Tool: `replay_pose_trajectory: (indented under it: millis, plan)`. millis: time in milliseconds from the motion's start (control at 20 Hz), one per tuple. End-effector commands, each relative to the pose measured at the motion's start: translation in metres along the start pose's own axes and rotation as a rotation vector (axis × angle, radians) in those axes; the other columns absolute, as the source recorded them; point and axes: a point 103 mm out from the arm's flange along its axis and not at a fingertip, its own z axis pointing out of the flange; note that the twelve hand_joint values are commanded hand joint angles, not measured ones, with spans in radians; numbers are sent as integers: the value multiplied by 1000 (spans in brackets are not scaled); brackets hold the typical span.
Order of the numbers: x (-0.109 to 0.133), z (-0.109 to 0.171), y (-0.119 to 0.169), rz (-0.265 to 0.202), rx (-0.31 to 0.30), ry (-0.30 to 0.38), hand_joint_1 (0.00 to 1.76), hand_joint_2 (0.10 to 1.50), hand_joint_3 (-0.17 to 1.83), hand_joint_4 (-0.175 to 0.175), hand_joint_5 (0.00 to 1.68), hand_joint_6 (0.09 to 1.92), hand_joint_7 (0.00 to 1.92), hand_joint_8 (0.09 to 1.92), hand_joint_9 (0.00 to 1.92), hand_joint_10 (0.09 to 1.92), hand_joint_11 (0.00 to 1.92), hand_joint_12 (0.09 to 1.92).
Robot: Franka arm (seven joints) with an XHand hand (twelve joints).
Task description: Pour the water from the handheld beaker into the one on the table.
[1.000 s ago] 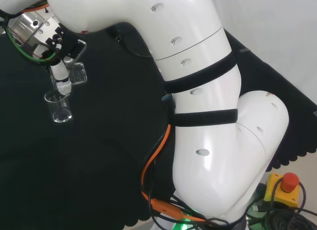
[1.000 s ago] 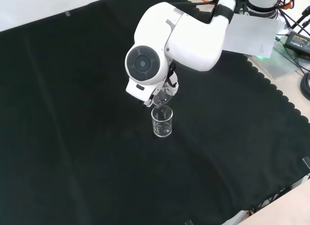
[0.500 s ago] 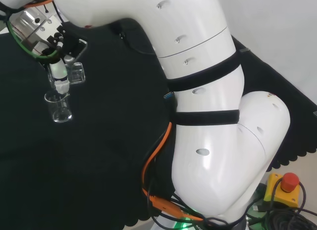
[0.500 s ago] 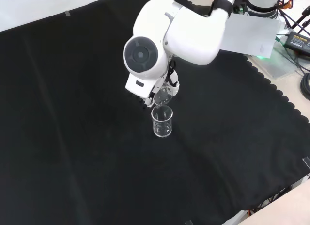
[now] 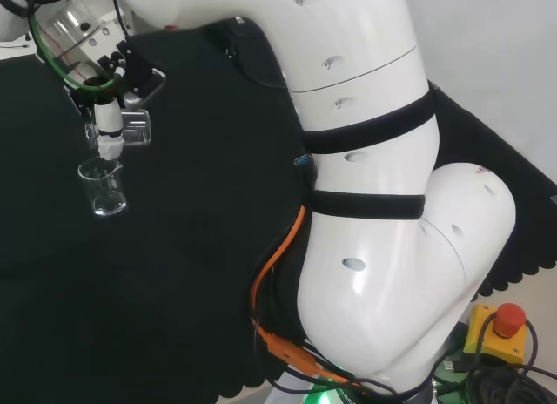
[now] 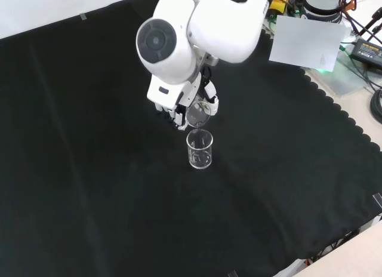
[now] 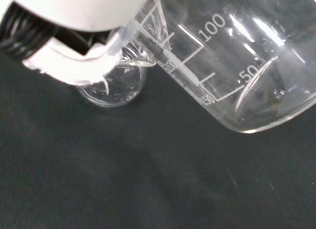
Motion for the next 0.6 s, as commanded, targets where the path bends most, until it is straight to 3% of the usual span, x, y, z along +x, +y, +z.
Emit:
replay_pose_trajectory:
  millis: [50, 600]
  plan:
    - [-21, 7, -8, -27, -137, 126, 1157, 593, 716, 175, 1342, 570, 1798, 87, 1657, 117, 1207, 828]
    - [-56, 38, -9, -103, -287, 335, 1157, 594, 716, 175, 1340, 573, 1797, 87, 1654, 117, 1199, 829]
